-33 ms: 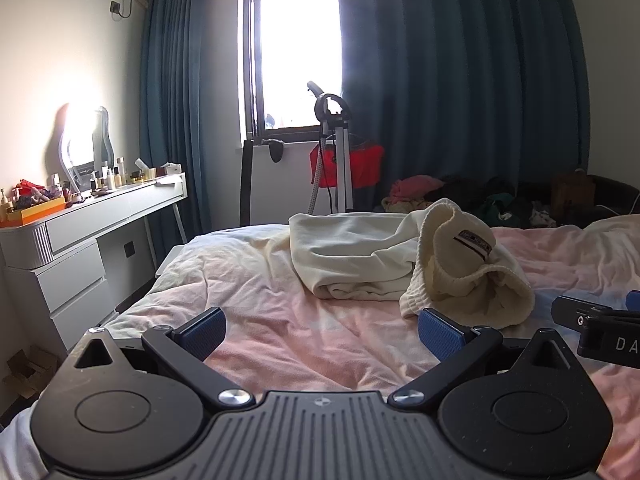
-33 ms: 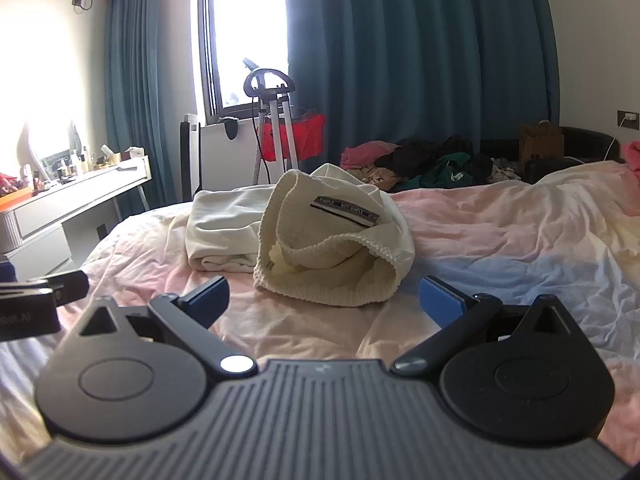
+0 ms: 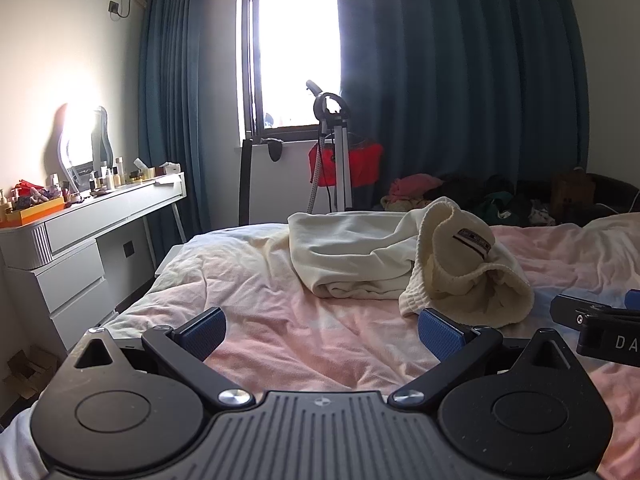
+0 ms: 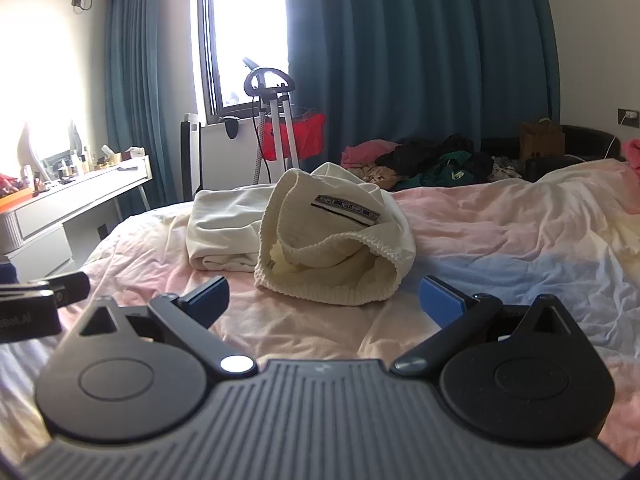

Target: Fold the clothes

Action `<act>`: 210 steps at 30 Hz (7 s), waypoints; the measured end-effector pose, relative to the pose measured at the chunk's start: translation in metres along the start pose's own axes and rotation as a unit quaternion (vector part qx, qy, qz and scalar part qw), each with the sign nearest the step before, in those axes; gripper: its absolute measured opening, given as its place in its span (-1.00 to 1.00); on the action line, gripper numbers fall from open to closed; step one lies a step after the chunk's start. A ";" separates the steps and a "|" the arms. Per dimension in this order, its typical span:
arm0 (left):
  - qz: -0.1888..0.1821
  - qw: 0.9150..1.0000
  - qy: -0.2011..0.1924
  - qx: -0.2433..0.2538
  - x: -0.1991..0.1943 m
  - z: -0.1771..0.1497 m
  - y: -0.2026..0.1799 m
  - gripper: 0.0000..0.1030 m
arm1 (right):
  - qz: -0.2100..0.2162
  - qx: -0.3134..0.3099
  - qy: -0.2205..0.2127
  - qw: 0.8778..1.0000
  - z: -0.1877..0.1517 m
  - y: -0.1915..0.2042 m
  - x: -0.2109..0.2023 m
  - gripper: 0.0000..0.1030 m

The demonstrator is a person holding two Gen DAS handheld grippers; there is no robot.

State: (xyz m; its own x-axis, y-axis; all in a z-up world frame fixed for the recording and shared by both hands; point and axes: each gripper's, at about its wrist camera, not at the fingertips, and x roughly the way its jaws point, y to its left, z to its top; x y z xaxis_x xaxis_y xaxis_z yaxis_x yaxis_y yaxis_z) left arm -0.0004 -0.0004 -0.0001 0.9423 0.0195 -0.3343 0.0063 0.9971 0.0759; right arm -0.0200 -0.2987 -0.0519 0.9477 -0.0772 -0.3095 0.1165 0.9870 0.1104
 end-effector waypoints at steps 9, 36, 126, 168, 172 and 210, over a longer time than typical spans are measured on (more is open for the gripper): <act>-0.006 1.000 -0.008 0.012 -0.006 -0.001 -0.003 0.99 | 0.008 0.014 0.007 1.000 0.002 -0.004 0.000 1.00; -0.013 1.000 -0.003 0.008 -0.005 0.001 -0.001 0.99 | 0.010 0.007 0.002 1.000 0.000 0.003 0.000 1.00; -0.006 0.965 -0.151 0.215 0.055 -0.091 -0.101 0.96 | 0.020 0.118 0.044 0.992 0.026 -0.111 0.038 -0.73; -0.008 0.919 0.237 -0.316 0.115 -0.068 0.180 -0.57 | 0.221 -0.211 0.145 0.941 -0.030 0.033 0.001 0.03; -0.023 0.895 0.279 -0.348 0.099 -0.069 0.199 -0.21 | 0.253 -0.122 0.146 0.949 -0.013 0.015 -0.005 0.24; -0.120 0.910 0.256 -0.304 0.121 -0.072 0.173 -0.72 | 0.149 0.042 0.291 0.944 -0.063 0.013 0.084 0.26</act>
State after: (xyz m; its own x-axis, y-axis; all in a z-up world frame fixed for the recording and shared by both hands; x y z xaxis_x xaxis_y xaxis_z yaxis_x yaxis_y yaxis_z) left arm 0.0909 0.1796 -0.0951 0.6576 -0.3284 -0.6780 -0.1416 0.8300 -0.5394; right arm 0.0420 -0.2838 -0.1358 0.6216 0.3172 -0.7162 -0.0838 0.9360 0.3418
